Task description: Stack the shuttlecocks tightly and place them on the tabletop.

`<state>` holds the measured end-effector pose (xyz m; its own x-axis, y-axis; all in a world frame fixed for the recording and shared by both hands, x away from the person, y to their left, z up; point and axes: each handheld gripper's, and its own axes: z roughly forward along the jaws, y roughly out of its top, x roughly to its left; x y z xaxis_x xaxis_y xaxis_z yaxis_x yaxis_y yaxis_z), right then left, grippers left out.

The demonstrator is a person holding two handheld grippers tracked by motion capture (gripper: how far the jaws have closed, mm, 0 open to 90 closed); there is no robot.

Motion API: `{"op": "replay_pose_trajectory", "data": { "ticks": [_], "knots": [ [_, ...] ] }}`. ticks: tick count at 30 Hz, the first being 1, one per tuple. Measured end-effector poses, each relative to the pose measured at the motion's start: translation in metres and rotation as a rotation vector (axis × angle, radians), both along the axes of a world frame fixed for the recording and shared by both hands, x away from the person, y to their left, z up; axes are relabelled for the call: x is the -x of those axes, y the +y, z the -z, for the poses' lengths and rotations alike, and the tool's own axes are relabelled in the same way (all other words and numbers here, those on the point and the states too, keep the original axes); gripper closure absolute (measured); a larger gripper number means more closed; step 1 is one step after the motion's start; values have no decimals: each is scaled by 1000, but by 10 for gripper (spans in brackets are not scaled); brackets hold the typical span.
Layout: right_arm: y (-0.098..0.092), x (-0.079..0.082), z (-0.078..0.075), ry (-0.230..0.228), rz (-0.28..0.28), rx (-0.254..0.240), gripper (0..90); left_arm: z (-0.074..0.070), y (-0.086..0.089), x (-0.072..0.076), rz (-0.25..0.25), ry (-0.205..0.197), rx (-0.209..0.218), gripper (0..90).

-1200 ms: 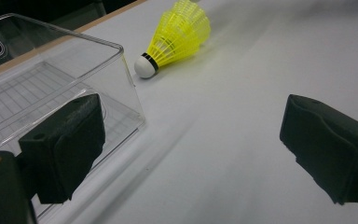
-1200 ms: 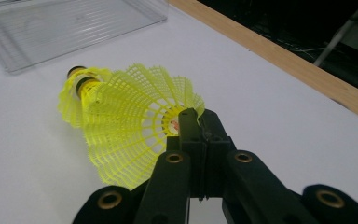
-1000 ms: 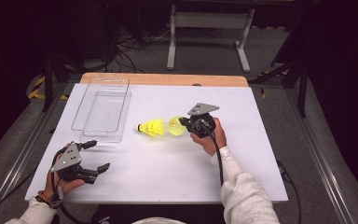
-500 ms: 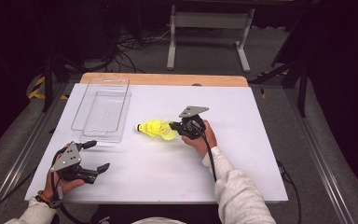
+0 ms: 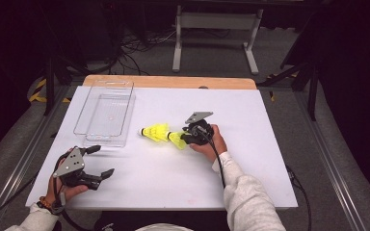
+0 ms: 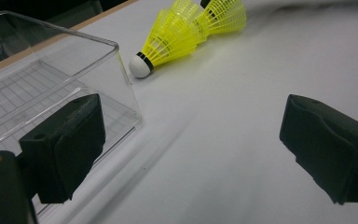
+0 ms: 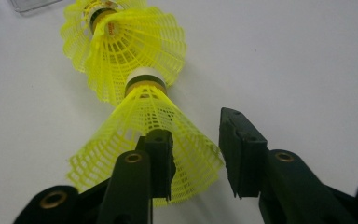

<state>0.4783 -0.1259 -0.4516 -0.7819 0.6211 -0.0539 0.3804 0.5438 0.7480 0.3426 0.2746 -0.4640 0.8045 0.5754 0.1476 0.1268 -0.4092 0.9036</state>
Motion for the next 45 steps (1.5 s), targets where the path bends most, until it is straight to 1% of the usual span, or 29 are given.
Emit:
{"op": "replay_pose_trajectory", "data": {
  "ticks": [1, 2, 3, 5, 7, 9, 10, 14, 16, 17, 19, 20, 21, 22, 23, 24, 25, 27, 28, 29, 31, 33, 35, 37, 42, 45],
  "knots": [
    [0, 0, 0, 0, 0, 0, 628, 0, 0, 0, 0, 0, 0, 78],
    [-2, 0, 0, -2, 17, 12, 583, 0, 0, 0, 1, 0, 0, 78],
    [-3, 0, 1, 1, 23, 17, 578, 0, 0, 0, 1, 1, 0, 78],
    [-5, 1, 1, 5, 17, 23, 556, 0, -1, 0, 2, 1, -3, 78],
    [-6, 4, 0, -3, 25, 47, 500, 0, -1, 0, 2, 2, -3, 79],
    [-9, 9, -1, -9, 22, 64, 481, 1, -1, 0, 3, 3, -6, 79],
    [-12, 13, -2, -26, 28, 69, 479, 1, -1, 0, 4, 3, -8, 79],
    [-21, 27, -11, -36, 30, 46, 486, 0, -1, 1, 2, -3, -10, 79],
    [-23, 37, -14, -35, 16, 42, 507, 0, -1, 1, 2, -5, -9, 79],
    [-23, 37, -14, -35, 16, 42, 507, 0, -1, 1, 2, -5, -9, 79],
    [-20, 48, -15, -30, -10, 48, 522, 0, -1, 1, 3, -5, -9, 79],
    [-15, 55, -15, -32, -30, 46, 544, 0, -2, 1, 4, -3, -9, 79],
    [-15, 55, -15, -32, -30, 46, 544, 0, -2, 1, 4, -3, -9, 79],
    [-13, 56, -15, -24, -40, 36, 553, 0, -3, 1, 5, -3, -11, 79],
    [-9, 56, -15, -16, -52, 21, 556, 0, -3, 1, 5, -3, -13, 79],
    [-1, 56, -13, -12, -53, 18, 565, 0, -3, 1, 4, -4, -13, 79],
    [-1, 56, -13, -12, -53, 18, 565, 0, -3, 1, 4, -4, -13, 79],
    [5, 54, -12, -10, -45, 24, 571, 1, -3, 1, 1, 0, -15, 79],
    [11, 51, -9, -10, -17, 27, 604, 1, -3, 0, 0, -3, -16, 79],
    [11, 51, -9, -10, -17, 27, 604, 1, -3, 0, 0, -3, -16, 79],
    [14, 48, -6, -8, 4, 25, 710, 0, -2, 0, -1, -2, -18, 79],
    [15, 45, -5, -6, 13, 15, 803, 1, -2, 0, -2, 1, -16, 79],
    [16, 44, -4, -19, 22, 22, 890, 1, -2, 0, -5, 2, -15, 79],
    [15, 43, -4, -31, 19, 24, 900, 0, -1, 0, -5, 0, -14, 79],
    [16, 45, -9, -66, 0, 8, 900, 0, -2, 1, -6, -4, -14, 79],
    [18, 45, -9, -65, -17, -6, 900, 0, -2, 0, -5, -2, -16, 81]
  ]
}}
